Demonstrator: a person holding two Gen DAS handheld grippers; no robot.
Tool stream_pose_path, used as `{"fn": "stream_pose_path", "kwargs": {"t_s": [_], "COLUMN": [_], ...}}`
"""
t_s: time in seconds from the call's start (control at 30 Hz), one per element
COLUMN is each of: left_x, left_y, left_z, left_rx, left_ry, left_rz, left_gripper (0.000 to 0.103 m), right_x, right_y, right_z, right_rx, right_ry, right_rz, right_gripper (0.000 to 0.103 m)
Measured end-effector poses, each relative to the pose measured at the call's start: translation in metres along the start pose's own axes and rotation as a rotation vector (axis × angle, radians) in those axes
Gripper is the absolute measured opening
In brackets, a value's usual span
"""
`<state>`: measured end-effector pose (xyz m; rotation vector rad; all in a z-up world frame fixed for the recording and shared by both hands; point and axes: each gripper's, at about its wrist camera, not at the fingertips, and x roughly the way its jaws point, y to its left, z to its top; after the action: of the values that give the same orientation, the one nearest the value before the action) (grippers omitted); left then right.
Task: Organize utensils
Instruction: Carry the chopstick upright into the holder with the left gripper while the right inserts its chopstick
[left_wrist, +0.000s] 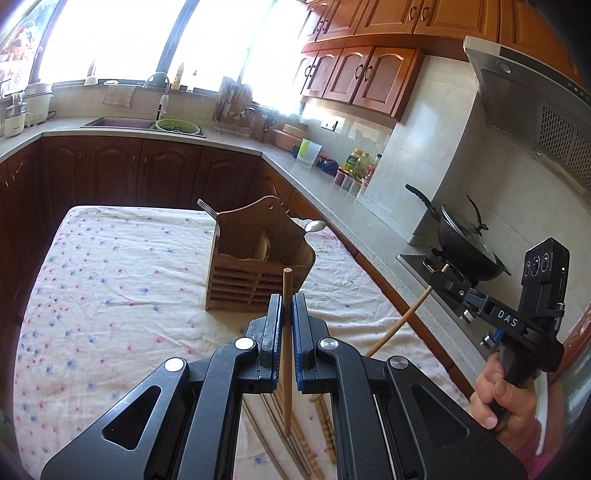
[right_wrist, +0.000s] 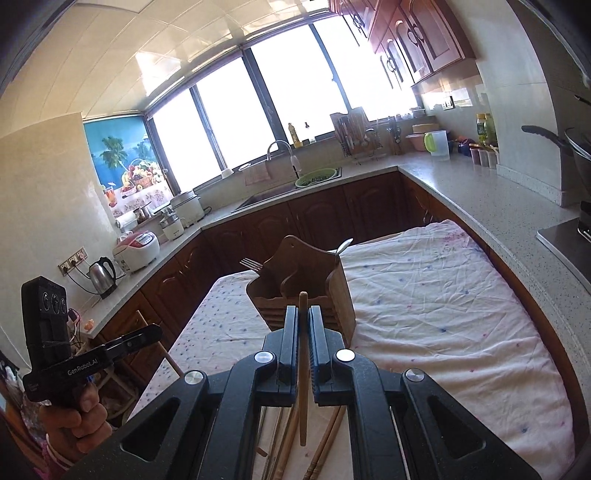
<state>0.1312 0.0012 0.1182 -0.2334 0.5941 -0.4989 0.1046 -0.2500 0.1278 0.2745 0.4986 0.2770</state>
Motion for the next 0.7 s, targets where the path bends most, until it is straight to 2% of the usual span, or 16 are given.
{"fn": "stream_pose_path", "kwargs": {"t_s": [0.37,0.7], "left_x": [0.006,0.012], "left_y": [0.005,0.006], "left_z": [0.025,0.108], "left_rx": [-0.006,0.045], "left_ry": [-0.064,-0.248], "left_rz": [0.016,0.072], "left_gripper": [0.004,0.004], "right_x": [0.010,0.025], "right_y": [-0.002,0.007], "right_z": [0.019,0.091], "right_rx": [0.003,-0.020], "right_ry": [-0.037,-0.190], "right_rz": [0.001,-0.012], "right_gripper": [0.005,0.005]}}
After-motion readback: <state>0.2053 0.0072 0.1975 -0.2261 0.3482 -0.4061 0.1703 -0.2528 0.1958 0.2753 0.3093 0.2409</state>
